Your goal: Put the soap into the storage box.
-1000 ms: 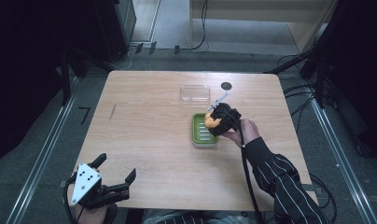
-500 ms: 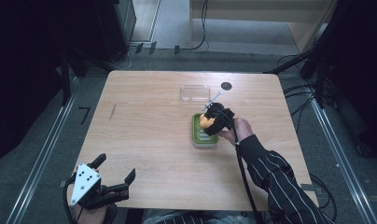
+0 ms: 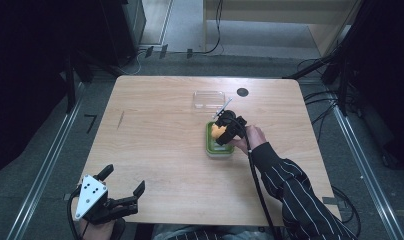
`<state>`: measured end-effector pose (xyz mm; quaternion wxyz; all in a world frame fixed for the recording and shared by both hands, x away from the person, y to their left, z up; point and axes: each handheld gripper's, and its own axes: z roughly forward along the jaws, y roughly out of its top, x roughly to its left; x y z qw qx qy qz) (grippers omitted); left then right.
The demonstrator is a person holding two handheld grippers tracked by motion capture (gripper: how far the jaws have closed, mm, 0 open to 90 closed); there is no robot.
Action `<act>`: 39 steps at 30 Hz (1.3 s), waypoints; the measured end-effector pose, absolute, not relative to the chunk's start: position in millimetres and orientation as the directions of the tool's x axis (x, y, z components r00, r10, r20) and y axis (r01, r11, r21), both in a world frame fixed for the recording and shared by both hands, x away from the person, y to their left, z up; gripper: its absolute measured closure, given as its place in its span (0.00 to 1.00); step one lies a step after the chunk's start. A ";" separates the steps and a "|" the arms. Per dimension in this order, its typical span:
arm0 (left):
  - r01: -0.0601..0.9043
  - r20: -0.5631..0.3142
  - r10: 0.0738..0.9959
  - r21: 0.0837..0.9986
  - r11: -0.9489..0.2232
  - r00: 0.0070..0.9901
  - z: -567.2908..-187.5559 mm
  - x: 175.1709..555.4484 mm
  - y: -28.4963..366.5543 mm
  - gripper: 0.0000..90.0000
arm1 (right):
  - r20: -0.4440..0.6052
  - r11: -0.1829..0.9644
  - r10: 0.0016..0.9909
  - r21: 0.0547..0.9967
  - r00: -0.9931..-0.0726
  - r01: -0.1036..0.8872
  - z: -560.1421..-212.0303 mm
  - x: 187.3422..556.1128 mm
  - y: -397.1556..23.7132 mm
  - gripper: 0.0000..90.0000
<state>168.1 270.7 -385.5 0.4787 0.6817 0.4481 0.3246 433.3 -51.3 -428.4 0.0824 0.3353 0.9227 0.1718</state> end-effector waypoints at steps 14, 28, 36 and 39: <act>0.301 0.014 0.922 0.943 -0.141 0.388 -385.3 167.7 271.2 0.00 | -0.028 0.721 0.651 0.333 -0.759 0.607 -435.5 435.3 -44.7 0.45; 0.300 0.013 0.921 0.944 -0.140 0.389 -385.4 167.8 270.8 0.00 | -0.032 0.721 0.657 0.318 -0.753 0.615 -439.0 435.3 -42.5 0.44; 0.299 0.013 0.921 0.944 -0.139 0.388 -385.3 167.7 270.9 0.00 | -0.034 0.722 0.660 0.304 -0.750 0.622 -441.0 435.7 -41.3 0.44; 0.299 0.012 0.922 0.944 -0.138 0.388 -385.3 167.7 270.8 0.00 | -0.036 0.721 0.662 0.306 -0.749 0.622 -441.6 435.9 -41.1 0.44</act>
